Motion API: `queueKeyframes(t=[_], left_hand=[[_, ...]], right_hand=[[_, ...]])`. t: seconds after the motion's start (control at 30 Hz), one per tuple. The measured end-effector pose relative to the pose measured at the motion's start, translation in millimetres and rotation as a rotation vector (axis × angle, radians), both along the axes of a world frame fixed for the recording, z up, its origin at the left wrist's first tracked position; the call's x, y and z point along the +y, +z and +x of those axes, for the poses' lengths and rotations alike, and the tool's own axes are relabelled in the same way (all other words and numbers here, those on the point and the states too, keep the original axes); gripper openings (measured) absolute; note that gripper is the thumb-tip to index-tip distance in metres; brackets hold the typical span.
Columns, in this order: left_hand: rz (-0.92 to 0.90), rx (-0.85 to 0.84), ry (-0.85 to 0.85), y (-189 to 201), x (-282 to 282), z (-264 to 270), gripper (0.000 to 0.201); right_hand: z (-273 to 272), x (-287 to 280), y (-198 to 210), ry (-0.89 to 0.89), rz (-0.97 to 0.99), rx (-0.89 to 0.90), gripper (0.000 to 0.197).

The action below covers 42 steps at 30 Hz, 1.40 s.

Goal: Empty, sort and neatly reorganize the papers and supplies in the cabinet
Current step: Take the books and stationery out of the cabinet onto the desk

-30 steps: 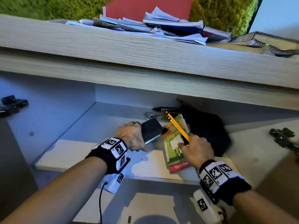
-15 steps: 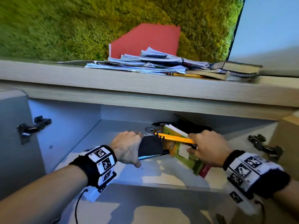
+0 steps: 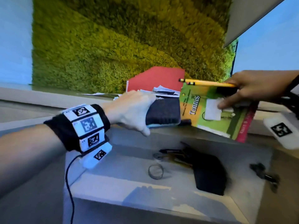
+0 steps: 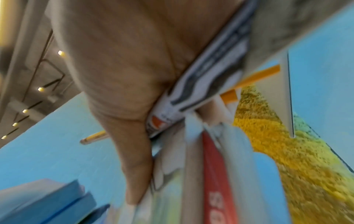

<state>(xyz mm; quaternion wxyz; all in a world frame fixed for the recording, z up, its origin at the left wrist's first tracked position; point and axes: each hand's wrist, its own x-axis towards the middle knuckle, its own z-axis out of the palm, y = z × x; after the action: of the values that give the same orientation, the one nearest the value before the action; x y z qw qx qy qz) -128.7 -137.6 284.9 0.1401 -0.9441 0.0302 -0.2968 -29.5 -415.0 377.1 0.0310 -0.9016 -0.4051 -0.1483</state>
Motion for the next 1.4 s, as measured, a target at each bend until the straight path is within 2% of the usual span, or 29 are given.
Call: queueKeyframes(t=[0.13,0.27,0.37,0.47,0.6,0.73,0.83,0.93,1.03,1.17,1.2,1.27,1.3,1.33,1.4], left_hand=[[-0.069,-0.23,0.049,74,9,-5,0.062],[-0.058,-0.295,0.178,127,13,15,0.077],[-0.043,-0.285,0.227,147,15,38,0.076],[-0.008,-0.264,0.247,155,20,72,0.073],[0.034,-0.215,0.27,163,24,131,0.065],[-0.008,-0.135,0.275,172,32,205,0.047],[-0.085,0.015,0.271,171,42,266,0.04],[-0.165,0.187,0.316,158,66,316,0.037],[-0.189,0.29,0.302,160,85,357,0.049],[-0.204,0.167,0.288,167,74,323,0.029],[-0.186,0.18,0.312,167,73,320,0.036],[-0.153,0.18,0.328,169,75,324,0.063],[-0.128,0.199,0.339,166,71,314,0.068],[-0.126,0.199,0.314,165,66,302,0.065],[-0.109,0.201,0.273,164,61,293,0.053]], right_hand=[[-4,11,44,-0.029,0.247,-0.14,0.035],[5,37,65,-0.128,0.302,-0.435,0.037],[26,56,71,-0.156,0.284,-0.646,0.027],[54,73,68,-0.162,0.287,-0.717,0.022],[103,101,67,-0.221,0.178,-0.783,0.018],[154,125,70,-0.336,0.088,-0.717,0.027],[199,138,71,-0.369,-0.032,-0.65,0.03],[233,149,62,-0.335,-0.217,-0.443,0.029],[253,158,62,-0.313,-0.28,-0.24,0.027],[252,166,58,-0.315,-0.299,-0.201,0.025],[248,168,54,-0.331,-0.317,-0.201,0.027],[241,172,50,-0.364,-0.339,-0.199,0.034],[238,175,49,-0.369,-0.343,-0.199,0.031],[235,177,48,-0.364,-0.329,-0.205,0.027],[229,179,49,-0.355,-0.292,-0.223,0.033]])
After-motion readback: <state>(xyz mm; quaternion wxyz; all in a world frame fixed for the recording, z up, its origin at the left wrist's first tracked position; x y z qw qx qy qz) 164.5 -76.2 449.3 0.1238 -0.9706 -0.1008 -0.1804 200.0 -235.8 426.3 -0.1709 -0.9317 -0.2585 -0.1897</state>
